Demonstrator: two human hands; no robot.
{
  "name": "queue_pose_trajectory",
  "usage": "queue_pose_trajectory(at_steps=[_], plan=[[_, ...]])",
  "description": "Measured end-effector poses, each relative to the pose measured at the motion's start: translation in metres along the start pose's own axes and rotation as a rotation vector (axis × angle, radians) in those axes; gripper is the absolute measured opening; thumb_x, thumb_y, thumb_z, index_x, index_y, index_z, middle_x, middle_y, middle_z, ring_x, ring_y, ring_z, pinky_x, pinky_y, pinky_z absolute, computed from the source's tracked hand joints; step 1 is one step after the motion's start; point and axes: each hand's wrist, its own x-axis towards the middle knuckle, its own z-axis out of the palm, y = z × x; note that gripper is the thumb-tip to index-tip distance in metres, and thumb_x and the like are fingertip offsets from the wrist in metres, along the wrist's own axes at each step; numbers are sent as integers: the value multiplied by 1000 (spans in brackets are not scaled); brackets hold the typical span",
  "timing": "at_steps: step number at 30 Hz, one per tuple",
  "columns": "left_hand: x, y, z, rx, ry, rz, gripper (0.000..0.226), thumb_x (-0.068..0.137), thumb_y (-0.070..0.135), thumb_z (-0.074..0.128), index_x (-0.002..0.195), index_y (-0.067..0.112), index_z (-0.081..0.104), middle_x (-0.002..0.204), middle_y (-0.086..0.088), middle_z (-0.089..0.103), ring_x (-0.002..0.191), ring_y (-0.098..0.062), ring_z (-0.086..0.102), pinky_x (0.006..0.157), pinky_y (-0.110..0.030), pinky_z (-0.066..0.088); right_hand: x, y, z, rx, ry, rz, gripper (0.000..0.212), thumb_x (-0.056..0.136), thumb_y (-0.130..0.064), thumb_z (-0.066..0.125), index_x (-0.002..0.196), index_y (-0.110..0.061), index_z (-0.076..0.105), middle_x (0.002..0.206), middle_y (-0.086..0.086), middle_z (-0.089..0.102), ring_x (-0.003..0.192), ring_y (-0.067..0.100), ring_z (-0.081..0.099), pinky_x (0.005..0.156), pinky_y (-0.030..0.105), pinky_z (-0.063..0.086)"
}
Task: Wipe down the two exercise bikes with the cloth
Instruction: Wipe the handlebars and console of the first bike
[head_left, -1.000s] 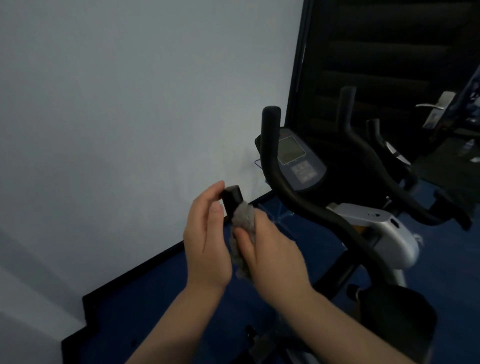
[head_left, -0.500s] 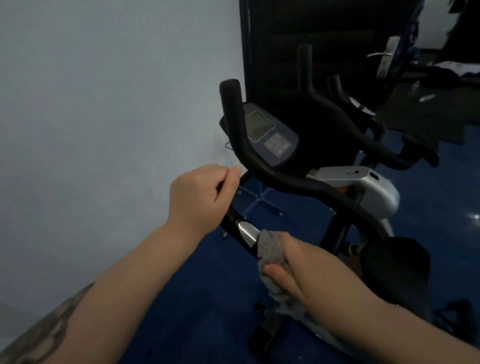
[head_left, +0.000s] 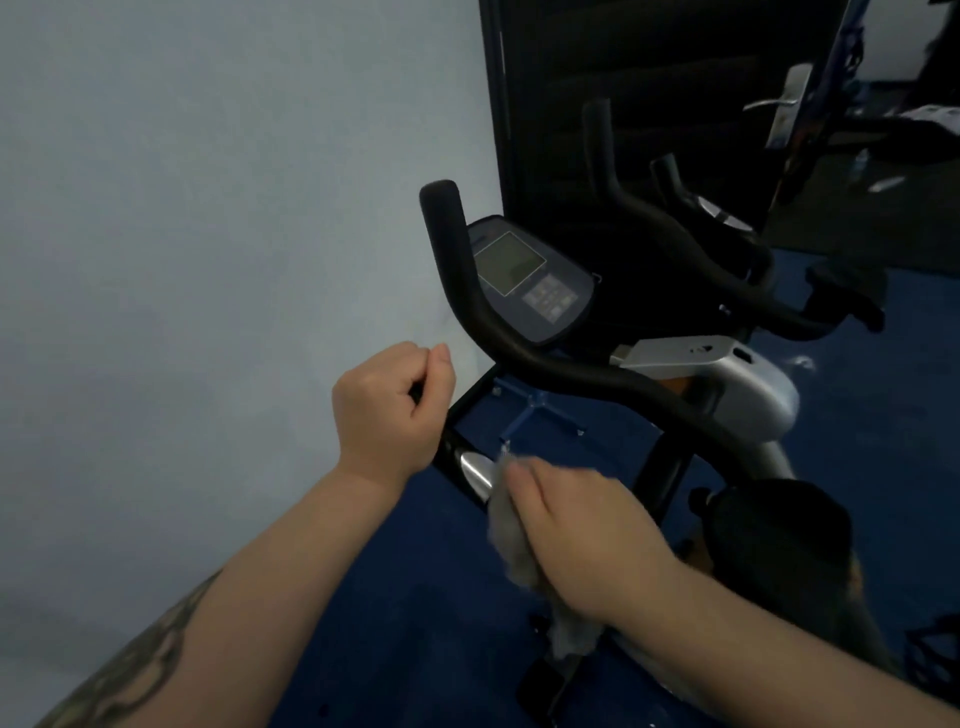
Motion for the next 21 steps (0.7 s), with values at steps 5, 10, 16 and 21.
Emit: queue_pose_trajectory(at_steps=[5,10,16,21], plan=[[5,1,0,-41,9,64,47,94,20,45,48,11,37,43,0,38,39,-19,36,41,-30,28,51,-37,8,-12,139,46,31,94,-24,50,122,-15,40,104,5,53,84,25,58,59,37,43],[3,-7,-2,-40,-123,121,51,97,27,42,52,3,48,48,-7,50,45,-25,47,42,-44,37,-14,-12,11,40,190,127,44,93,-50,23,110,-23,54,88,-6,60,74,15,59,69,26,45],[15,-20,-14,231,-223,636,25,90,24,56,69,11,63,73,-4,61,75,-27,55,96,-42,41,-48,9,13,-290,288,235,33,93,-30,40,92,-14,69,94,0,68,85,18,64,87,27,40],[-9,2,6,291,-315,902,35,93,28,49,60,18,55,56,-2,55,56,-25,53,74,-38,43,-29,-21,42,150,743,798,40,99,-31,39,137,-18,45,141,-5,43,126,5,39,108,14,22]])
